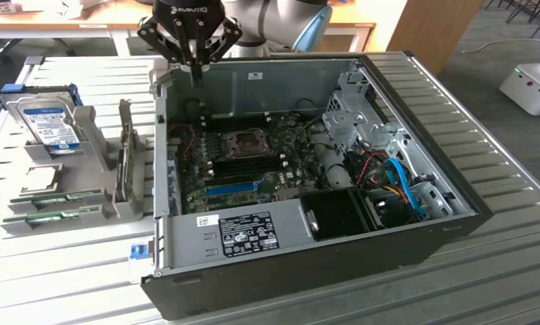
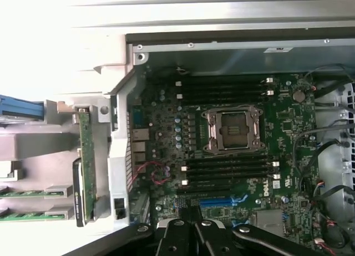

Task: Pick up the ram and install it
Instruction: 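Reach for the ram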

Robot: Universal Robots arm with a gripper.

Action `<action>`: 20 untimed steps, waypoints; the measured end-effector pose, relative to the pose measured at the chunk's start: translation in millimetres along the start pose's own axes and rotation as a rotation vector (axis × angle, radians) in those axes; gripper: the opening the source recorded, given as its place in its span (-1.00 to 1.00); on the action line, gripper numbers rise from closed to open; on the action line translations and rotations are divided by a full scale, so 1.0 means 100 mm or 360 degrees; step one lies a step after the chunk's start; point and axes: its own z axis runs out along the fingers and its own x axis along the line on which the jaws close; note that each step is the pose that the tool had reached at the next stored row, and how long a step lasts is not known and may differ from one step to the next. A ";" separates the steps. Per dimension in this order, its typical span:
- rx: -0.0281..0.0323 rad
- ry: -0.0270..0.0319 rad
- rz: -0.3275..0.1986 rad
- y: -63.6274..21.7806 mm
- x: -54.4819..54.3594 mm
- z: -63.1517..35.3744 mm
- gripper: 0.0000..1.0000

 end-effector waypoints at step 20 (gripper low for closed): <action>0.00000 0.00004 0.0000 -0.042 0.56 0.003 -0.79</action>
